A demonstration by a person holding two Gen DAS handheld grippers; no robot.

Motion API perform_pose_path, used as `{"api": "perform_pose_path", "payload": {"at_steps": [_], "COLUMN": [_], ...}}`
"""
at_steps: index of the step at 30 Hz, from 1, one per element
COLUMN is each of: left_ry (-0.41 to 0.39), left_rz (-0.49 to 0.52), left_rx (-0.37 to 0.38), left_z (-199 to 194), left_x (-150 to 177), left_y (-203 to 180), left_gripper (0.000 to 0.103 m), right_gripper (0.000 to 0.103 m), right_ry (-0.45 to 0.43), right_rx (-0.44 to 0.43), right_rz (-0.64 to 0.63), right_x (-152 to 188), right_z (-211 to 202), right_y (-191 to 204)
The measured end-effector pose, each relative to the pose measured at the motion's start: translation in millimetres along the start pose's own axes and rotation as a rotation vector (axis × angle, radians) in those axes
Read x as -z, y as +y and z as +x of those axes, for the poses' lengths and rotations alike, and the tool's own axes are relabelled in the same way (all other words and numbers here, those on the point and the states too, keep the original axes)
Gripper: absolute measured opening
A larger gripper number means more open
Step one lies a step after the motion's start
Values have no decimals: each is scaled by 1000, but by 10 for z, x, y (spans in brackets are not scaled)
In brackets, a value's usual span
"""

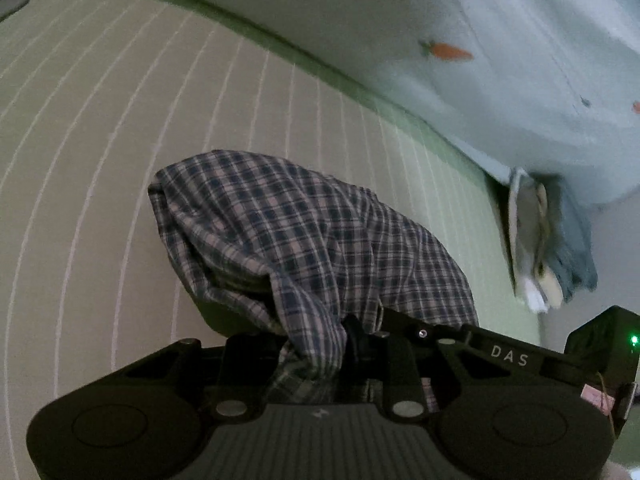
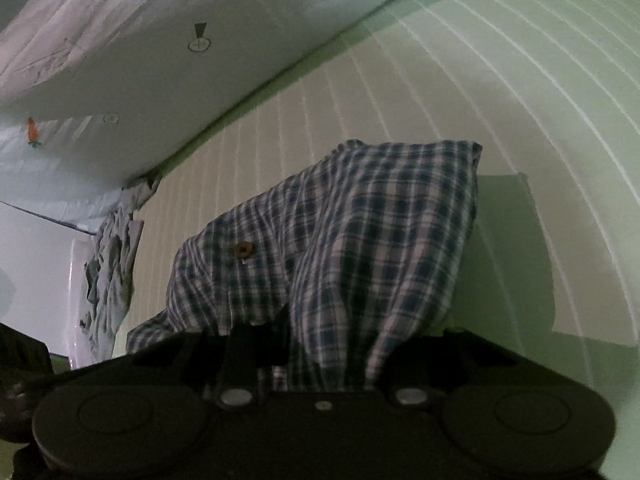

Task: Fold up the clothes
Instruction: 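Grasp the folded checked shirt with both grippers and lift it, then carry the folded shirt with both grippers onto the clothes stack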

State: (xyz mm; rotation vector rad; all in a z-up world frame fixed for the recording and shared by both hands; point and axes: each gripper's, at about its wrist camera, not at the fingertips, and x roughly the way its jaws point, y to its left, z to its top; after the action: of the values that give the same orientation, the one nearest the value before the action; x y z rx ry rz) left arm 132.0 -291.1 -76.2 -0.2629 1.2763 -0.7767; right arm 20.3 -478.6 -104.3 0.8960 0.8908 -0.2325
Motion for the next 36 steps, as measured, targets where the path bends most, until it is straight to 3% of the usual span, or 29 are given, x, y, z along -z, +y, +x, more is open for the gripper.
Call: {"api": "perform_pose_path", "payload": {"at_steps": [8, 18, 24, 28, 36], "left_ry": [57, 124, 117, 110, 77], "left_rz": [109, 229, 213, 257, 313], "left_rx": [60, 80, 82, 112, 214], "left_z": [-85, 387, 921, 1318, 1856], "left_x": [343, 800, 1173, 1359, 1276], "left_y": [-305, -1237, -2106, -2808, -4037], "left_gripper": [28, 28, 28, 28, 28], "right_gripper": [31, 31, 31, 31, 31], "right_ry": [-88, -181, -173, -208, -339], "right_rx": [56, 85, 89, 124, 146], "right_rz": [52, 127, 96, 47, 60], "right_x": [372, 527, 189, -129, -798], "right_z": [-567, -1307, -1868, -2337, -3198], "right_y": [-180, -1060, -1951, -2468, -3236]}}
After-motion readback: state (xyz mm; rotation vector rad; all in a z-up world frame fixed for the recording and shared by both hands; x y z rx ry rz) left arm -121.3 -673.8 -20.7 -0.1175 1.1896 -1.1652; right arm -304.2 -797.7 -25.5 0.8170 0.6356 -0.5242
